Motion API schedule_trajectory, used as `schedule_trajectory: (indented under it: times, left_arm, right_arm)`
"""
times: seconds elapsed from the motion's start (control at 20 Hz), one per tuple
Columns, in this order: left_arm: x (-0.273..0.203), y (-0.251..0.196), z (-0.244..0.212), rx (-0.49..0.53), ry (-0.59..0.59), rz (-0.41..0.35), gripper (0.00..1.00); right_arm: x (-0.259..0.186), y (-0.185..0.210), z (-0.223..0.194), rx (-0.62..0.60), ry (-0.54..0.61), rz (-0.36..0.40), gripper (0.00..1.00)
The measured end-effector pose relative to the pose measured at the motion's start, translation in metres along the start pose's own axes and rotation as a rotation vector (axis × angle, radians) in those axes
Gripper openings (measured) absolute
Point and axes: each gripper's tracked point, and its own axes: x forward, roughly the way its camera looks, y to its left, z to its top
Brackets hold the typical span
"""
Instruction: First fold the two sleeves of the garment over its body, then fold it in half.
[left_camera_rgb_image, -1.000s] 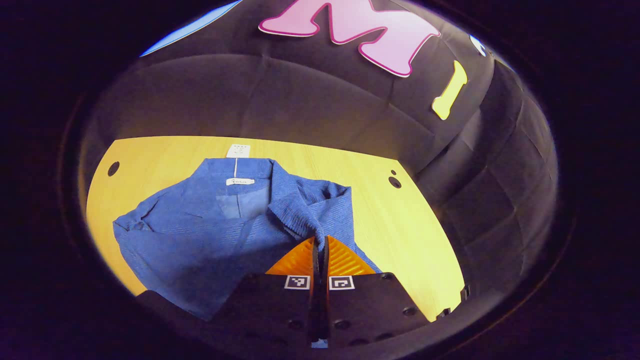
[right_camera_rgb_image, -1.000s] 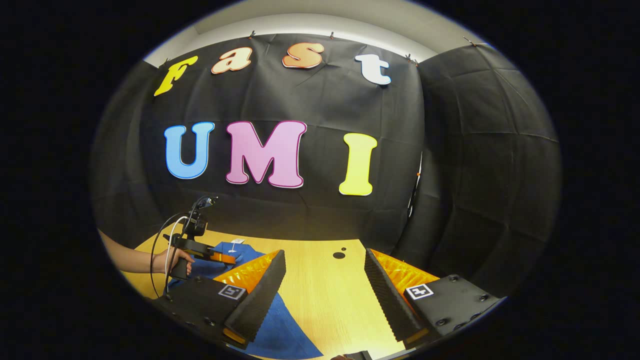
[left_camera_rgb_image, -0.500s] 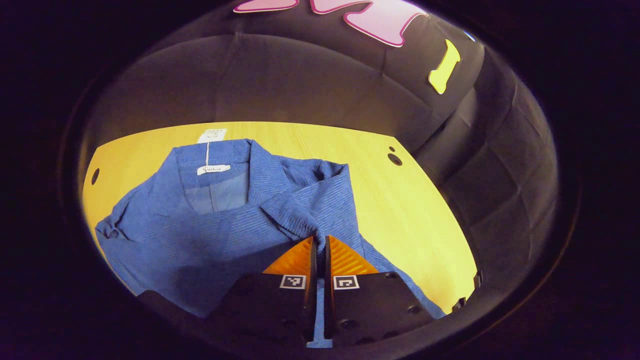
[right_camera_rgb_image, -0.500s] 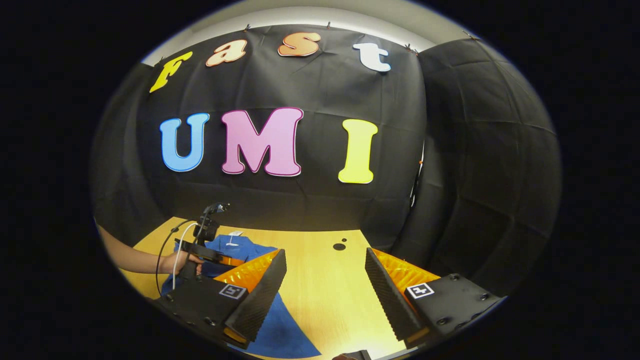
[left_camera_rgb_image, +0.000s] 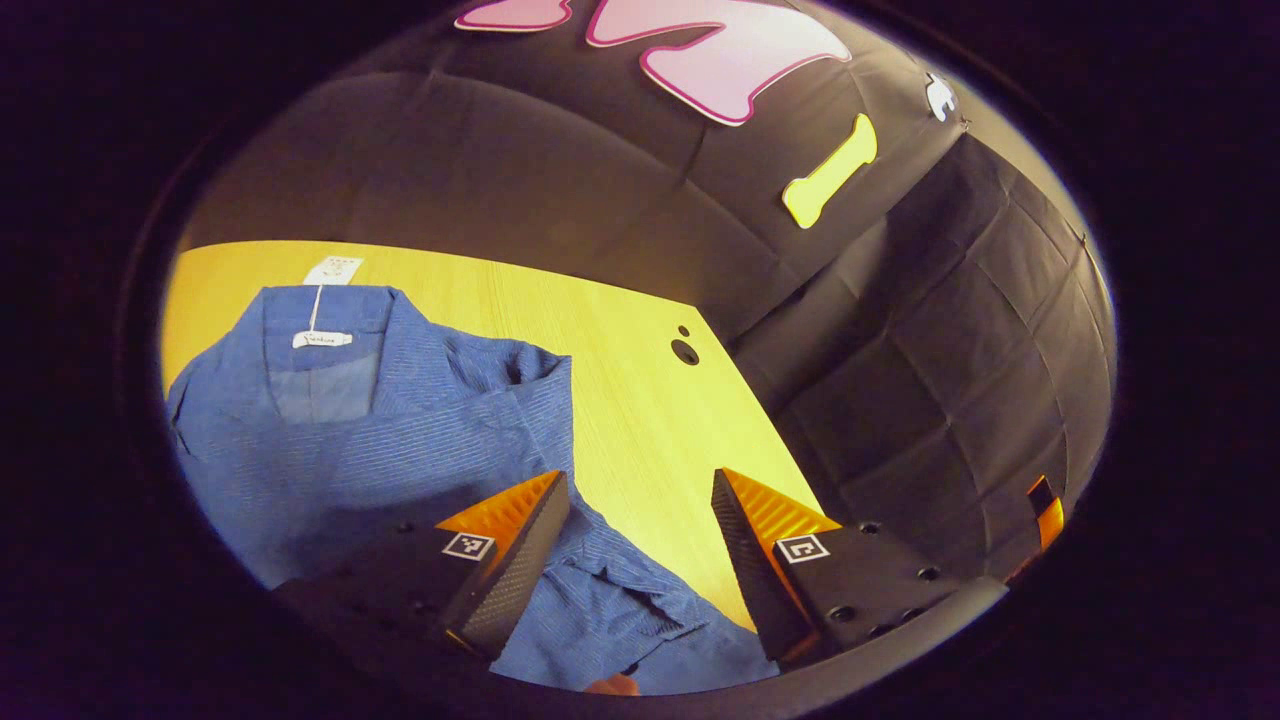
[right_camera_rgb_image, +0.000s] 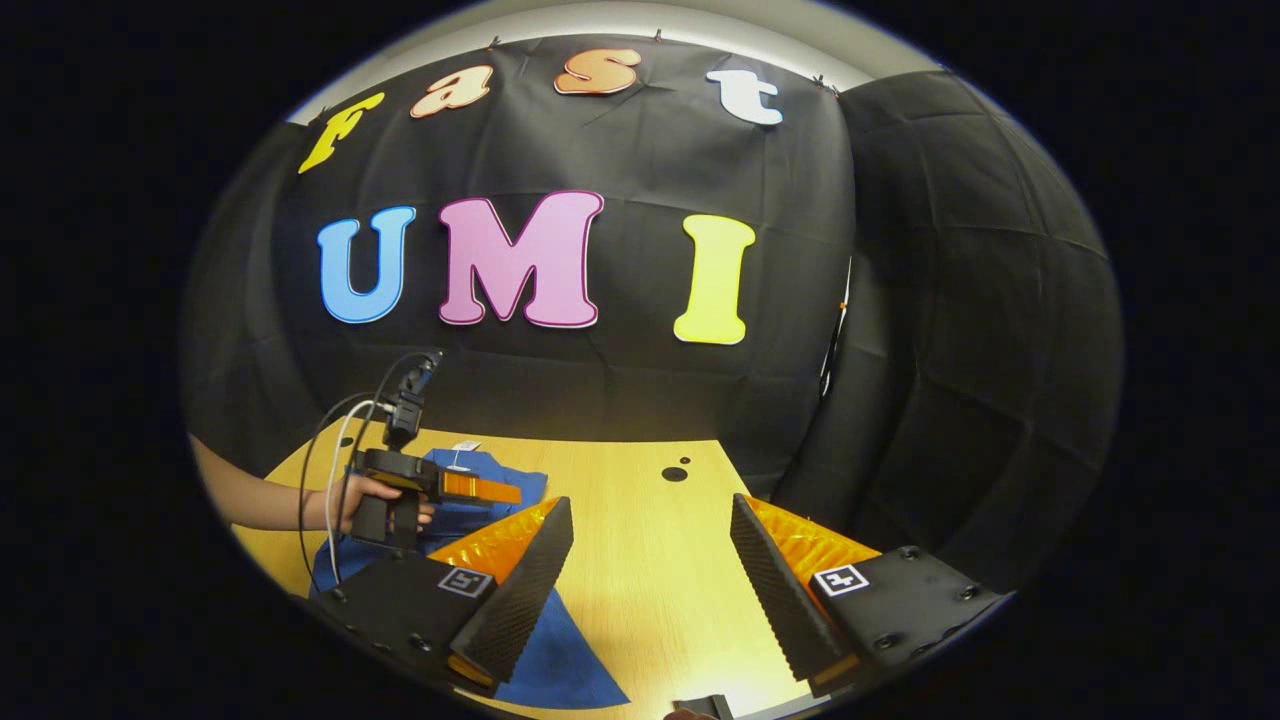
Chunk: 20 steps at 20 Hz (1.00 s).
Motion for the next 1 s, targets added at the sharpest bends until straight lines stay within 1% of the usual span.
schedule_trajectory:
  times: [0.15,0.25,0.4,0.45,0.5,0.55,0.6,0.65,0.7,0.8,0.85,0.9,0.95,1.0]
  left_arm:
    - [-0.05,0.007,-0.004,0.02,-0.053,0.107,0.85]
    - [-0.09,0.017,-0.015,0.074,-0.072,0.205,0.84]
    - [-0.151,0.024,-0.047,0.161,-0.106,0.327,0.85]
    - [-0.171,0.028,-0.062,0.173,-0.111,0.378,0.85]
    - [-0.191,0.032,-0.08,0.161,-0.114,0.432,0.84]
    - [-0.211,0.032,-0.099,0.12,-0.131,0.479,0.85]
    - [-0.227,0.031,-0.118,0.063,-0.153,0.508,0.84]
    - [-0.241,0.026,-0.136,0.004,-0.181,0.517,0.84]
    - [-0.251,0.025,-0.16,-0.036,-0.181,0.53,0.84]
    - [-0.273,0.039,-0.204,-0.101,-0.16,0.64,0.85]
    - [-0.279,0.044,-0.227,-0.147,-0.131,0.664,0.81]
    - [-0.282,0.049,-0.247,-0.202,-0.107,0.671,0.85]
    - [-0.285,0.052,-0.268,-0.257,-0.07,0.674,0.84]
    - [-0.289,0.058,-0.287,-0.306,-0.043,0.704,0.85]
  right_arm:
    - [0.001,0.007,-0.012,0.011,0.024,0.014,1.0]
    - [0.001,0.013,-0.018,0.009,0.029,0.028,1.0]
    - [0.0,0.027,-0.025,0.007,0.031,0.055,1.0]
    - [-0.001,0.034,-0.029,0.002,0.03,0.066,1.0]
    - [-0.003,0.039,-0.033,-0.009,0.032,0.075,1.0]
    - [-0.003,0.044,-0.037,-0.023,0.031,0.084,1.0]
    - [-0.004,0.049,-0.044,-0.037,0.034,0.096,1.0]
    - [-0.005,0.055,-0.05,-0.047,0.04,0.111,1.0]
    - [-0.006,0.061,-0.058,-0.06,0.05,0.127,1.0]
    - [-0.007,0.07,-0.075,-0.09,0.081,0.152,1.0]
    - [-0.009,0.075,-0.08,-0.101,0.091,0.165,1.0]
    - [-0.009,0.078,-0.088,-0.115,0.102,0.175,1.0]
    - [-0.008,0.08,-0.1,-0.133,0.121,0.184,0.92]
    - [-0.006,0.082,-0.111,-0.145,0.145,0.19,1.0]
